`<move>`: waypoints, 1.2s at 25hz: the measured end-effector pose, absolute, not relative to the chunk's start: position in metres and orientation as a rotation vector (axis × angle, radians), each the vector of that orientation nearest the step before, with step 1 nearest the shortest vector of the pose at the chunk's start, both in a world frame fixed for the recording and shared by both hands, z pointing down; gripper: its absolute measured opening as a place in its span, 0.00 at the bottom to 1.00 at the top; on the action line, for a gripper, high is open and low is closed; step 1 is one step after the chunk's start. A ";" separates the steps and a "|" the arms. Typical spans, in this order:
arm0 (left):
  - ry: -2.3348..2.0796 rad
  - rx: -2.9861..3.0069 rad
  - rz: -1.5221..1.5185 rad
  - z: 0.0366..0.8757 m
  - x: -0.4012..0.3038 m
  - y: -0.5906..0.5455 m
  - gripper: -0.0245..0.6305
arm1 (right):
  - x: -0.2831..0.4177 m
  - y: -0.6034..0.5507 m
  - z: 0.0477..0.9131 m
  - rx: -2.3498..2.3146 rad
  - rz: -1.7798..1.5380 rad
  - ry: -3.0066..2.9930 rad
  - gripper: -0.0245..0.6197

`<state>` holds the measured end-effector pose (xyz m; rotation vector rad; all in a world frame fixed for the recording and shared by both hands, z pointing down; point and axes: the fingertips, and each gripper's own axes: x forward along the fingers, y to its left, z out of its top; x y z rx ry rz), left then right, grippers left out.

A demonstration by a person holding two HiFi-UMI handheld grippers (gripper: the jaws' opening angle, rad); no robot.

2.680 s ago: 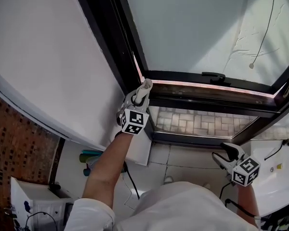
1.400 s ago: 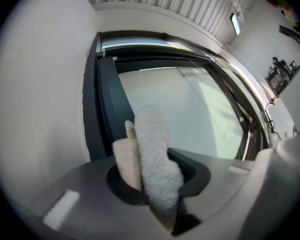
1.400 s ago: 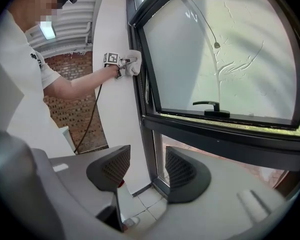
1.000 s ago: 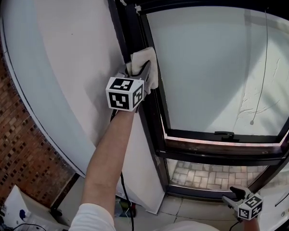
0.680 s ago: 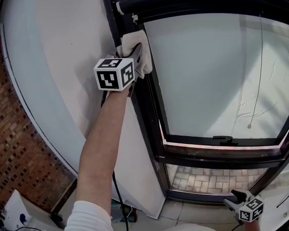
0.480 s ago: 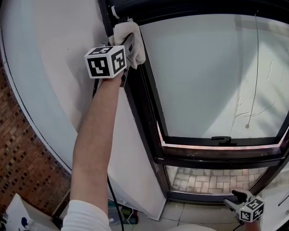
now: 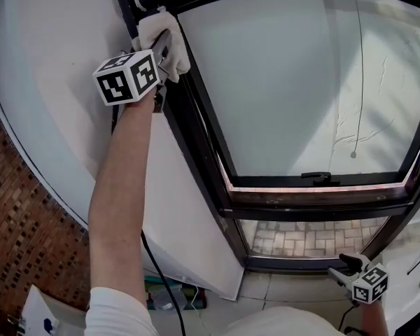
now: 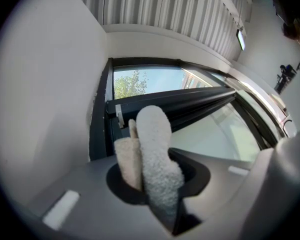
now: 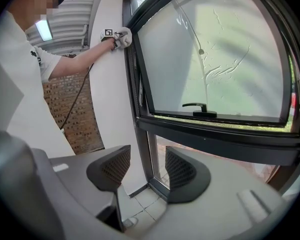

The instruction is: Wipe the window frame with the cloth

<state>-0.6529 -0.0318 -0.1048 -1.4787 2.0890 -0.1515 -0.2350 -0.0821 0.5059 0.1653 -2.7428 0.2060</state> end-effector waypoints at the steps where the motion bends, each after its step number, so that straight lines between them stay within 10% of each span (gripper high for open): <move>1: 2.081 -1.478 -0.157 -0.102 -0.649 -0.031 0.20 | -0.237 -0.083 0.504 0.162 0.202 -2.748 0.38; 30: 2.159 -1.703 -0.767 0.365 -0.629 -0.103 0.20 | -0.219 -0.062 0.510 0.142 0.214 -2.681 0.38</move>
